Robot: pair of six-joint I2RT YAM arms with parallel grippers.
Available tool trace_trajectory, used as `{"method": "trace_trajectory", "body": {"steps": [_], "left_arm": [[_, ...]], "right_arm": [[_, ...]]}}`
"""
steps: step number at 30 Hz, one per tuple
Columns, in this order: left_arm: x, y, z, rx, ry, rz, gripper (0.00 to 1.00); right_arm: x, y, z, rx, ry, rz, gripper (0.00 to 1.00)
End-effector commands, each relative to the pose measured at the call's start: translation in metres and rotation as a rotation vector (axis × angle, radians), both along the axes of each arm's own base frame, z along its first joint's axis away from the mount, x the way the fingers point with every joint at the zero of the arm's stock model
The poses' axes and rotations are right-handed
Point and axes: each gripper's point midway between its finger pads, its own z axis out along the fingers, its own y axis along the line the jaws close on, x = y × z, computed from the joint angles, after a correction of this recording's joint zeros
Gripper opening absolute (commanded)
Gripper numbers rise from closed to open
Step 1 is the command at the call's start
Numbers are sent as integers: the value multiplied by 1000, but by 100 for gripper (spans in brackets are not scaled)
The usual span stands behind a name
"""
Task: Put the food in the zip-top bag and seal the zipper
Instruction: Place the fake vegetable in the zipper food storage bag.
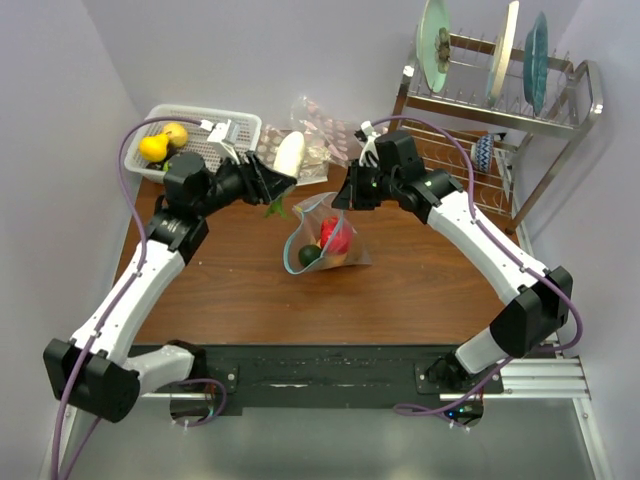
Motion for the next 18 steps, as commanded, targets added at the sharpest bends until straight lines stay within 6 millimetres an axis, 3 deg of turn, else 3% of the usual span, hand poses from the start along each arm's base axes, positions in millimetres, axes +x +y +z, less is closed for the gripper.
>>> {"method": "trace_trajectory", "body": {"steps": [1, 9, 18], "left_arm": [[-26, -2, 16, 8, -54, -64, 40], [-81, -5, -23, 93, 228, -242, 40], [-115, -21, -46, 79, 364, -413, 40]], "right_arm": [[2, 4, 28, 57, -34, 4, 0], [7, 4, 19, 27, -41, 11, 0], [11, 5, 13, 13, -41, 12, 0]]}}
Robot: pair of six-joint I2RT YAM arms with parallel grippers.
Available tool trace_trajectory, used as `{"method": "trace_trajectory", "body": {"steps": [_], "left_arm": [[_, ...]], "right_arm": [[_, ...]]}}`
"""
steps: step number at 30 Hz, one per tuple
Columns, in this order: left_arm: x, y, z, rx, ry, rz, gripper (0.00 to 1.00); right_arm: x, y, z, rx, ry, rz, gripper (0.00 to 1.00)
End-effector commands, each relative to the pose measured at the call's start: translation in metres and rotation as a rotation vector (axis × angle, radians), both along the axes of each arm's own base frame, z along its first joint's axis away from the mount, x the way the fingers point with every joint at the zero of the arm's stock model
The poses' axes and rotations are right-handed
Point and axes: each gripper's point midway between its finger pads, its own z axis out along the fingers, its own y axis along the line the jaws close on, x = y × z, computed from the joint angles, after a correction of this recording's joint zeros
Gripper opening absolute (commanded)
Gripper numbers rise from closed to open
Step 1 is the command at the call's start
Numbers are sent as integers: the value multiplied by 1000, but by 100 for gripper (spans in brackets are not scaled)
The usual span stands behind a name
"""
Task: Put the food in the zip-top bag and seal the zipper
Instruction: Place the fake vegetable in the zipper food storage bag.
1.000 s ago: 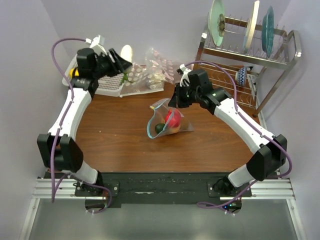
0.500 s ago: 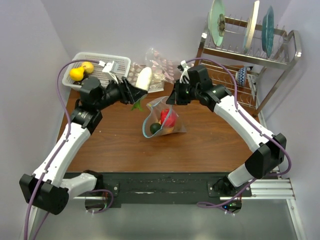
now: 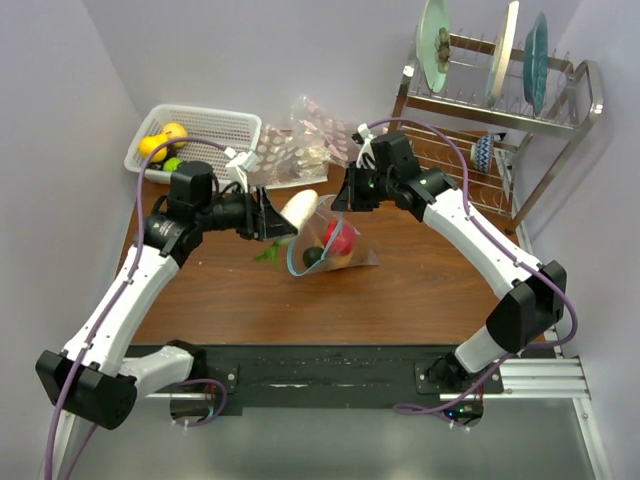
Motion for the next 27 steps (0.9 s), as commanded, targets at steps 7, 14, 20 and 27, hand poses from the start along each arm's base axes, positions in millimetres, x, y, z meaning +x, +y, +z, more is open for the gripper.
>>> {"method": "trace_trajectory", "body": {"steps": [7, 14, 20, 27], "left_arm": [[-17, -22, -50, 74, 165, -117, 39], [35, -14, -67, 217, 192, 95, 37], [66, -38, -84, 255, 242, 136, 38], [95, -67, -89, 240, 210, 178, 47]], "right_arm": [[8, 4, 25, 43, -68, 15, 0], [3, 1, 36, 52, -84, 14, 0], [0, 2, 34, 61, -80, 23, 0], [-4, 7, 31, 86, -63, 43, 0]]}}
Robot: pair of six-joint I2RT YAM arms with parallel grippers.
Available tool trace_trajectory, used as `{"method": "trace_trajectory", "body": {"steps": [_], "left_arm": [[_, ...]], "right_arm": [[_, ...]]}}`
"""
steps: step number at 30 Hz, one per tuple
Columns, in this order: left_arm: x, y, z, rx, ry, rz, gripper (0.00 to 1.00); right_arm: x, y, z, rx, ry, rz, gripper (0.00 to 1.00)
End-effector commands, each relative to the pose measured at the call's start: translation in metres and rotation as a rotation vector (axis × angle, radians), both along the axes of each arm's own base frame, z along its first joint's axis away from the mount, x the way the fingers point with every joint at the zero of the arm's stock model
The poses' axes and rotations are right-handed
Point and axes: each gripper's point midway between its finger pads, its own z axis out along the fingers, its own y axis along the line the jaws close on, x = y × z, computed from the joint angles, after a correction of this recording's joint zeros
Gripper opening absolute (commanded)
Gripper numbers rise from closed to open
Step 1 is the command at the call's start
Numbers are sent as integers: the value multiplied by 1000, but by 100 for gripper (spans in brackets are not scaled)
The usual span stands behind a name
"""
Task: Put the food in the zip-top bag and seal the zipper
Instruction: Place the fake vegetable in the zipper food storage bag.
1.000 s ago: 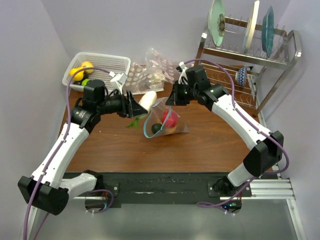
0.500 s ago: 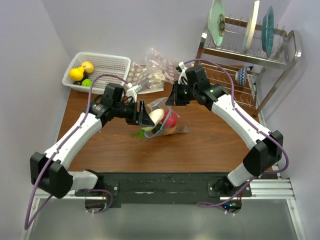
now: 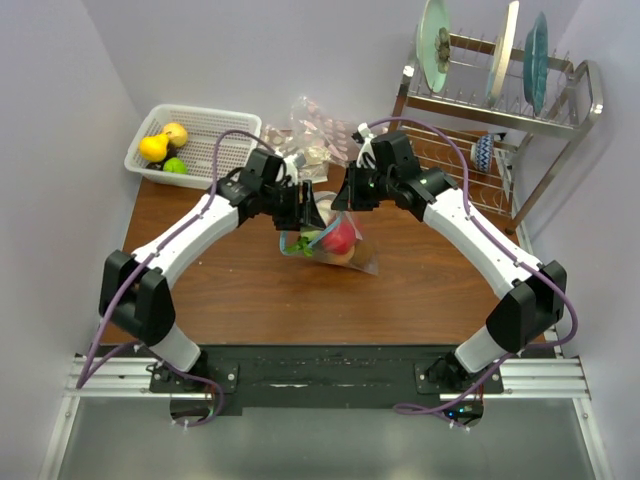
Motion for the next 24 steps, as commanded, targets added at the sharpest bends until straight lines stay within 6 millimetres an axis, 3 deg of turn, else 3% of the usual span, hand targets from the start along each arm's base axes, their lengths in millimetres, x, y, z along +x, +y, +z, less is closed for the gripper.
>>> {"method": "trace_trajectory", "body": {"steps": [1, 4, 5, 6, 9, 16, 21, 24], "left_arm": [[31, -17, 20, -23, -110, 67, 48], [41, -21, 13, -19, -127, 71, 57], [40, -25, 11, -26, -126, 62, 63], [40, -27, 11, -31, -126, 57, 82], [36, -33, 19, -30, -148, 42, 95], [20, -30, 49, -53, -176, 12, 97], [7, -18, 96, -76, -252, 12, 94], [0, -2, 112, -50, -298, 56, 94]], "right_arm": [[-5, 7, 31, 87, -63, 45, 0], [-7, 6, 35, 94, -68, 48, 0], [-10, 6, 34, 96, -65, 51, 0], [-10, 5, 34, 94, -66, 51, 0], [-8, 1, 32, 73, -76, 36, 0], [-3, -1, 22, 64, -74, 0, 0], [-2, -2, 9, 59, -50, -15, 0], [-2, -1, 7, 63, -48, -17, 0]]}}
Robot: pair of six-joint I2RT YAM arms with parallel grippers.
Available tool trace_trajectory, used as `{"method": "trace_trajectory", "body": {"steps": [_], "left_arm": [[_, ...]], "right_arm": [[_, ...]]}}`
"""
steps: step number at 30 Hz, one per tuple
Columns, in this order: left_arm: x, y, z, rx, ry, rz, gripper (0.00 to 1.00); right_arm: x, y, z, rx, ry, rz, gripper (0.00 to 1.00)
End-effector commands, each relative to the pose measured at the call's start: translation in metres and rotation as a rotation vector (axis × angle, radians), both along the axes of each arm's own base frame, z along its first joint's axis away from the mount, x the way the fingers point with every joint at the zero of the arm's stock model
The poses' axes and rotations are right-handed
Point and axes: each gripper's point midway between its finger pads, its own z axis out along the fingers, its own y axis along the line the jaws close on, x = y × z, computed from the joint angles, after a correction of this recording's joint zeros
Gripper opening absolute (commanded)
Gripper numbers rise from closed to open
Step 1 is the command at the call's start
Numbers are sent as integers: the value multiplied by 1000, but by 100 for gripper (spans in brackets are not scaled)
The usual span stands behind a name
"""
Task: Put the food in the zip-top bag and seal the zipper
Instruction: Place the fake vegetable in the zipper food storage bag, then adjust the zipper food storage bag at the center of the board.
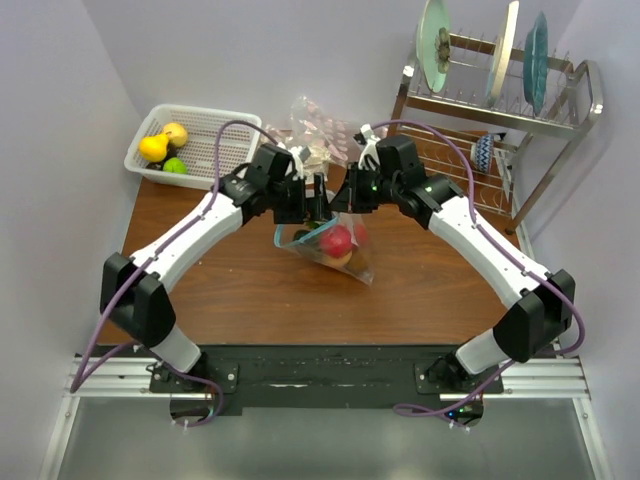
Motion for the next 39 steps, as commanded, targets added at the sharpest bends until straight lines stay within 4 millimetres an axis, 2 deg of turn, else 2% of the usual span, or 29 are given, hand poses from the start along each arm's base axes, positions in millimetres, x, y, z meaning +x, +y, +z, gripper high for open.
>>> {"method": "trace_trajectory", "body": {"steps": [1, 2, 3, 5, 6, 8, 10, 14, 16, 17, 19, 20, 22, 26, 29, 32, 34, 37, 38, 39], "left_arm": [[-12, 14, 95, -84, -223, 3, 94], [-12, 24, 98, -62, -249, 43, 96], [-14, 31, 90, -34, -243, 62, 100], [-19, 43, 92, -16, -274, 93, 100], [-20, 50, 80, 13, -268, 118, 100], [-26, 54, 87, -19, -306, 122, 100], [-31, 54, 74, -25, -297, 114, 100], [-35, 76, 28, 100, -234, 164, 100], [-36, 80, 16, 119, -227, 180, 97], [-38, 88, 0, 145, -218, 205, 94], [-37, 85, -3, 100, -236, 223, 87], [-44, 85, -13, 84, -226, 218, 84], [-42, 83, -12, 36, -256, 239, 81], [-47, 87, -35, 44, -233, 251, 75], [-47, 86, -51, 65, -199, 244, 63], [-47, 79, -53, 40, -192, 225, 39], [-43, 76, -49, 22, -211, 229, 37], [-38, 73, -42, 8, -232, 233, 24], [-35, 71, -39, 0, -236, 230, 13], [-34, 69, -37, -8, -243, 225, 6]], "right_arm": [[8, -5, -2, -2, -20, -43, 0], [9, -5, -2, -1, -20, -46, 0], [9, -5, -1, 3, -23, -47, 0], [10, -4, 1, 7, -29, -45, 0], [10, -3, 2, 8, -29, -46, 0], [11, -3, 0, 4, -24, -47, 0], [12, -3, 0, 4, -21, -48, 0], [12, -2, 4, 19, -27, -49, 0], [12, -2, 5, 21, -27, -48, 0], [12, -1, 5, 23, -27, -49, 0], [12, 0, 5, 24, -24, -46, 0], [12, 0, 5, 24, -24, -46, 0], [12, 0, 5, 25, -22, -45, 0], [11, 1, 4, 29, -17, -42, 0], [10, 1, 4, 33, -14, -38, 0], [8, 3, 1, 33, -3, -27, 0], [8, 3, 0, 32, 0, -24, 0], [7, 2, 2, 30, -6, -22, 0], [6, 1, 4, 30, -8, -21, 0], [5, 0, 4, 23, -7, -21, 0]]}}
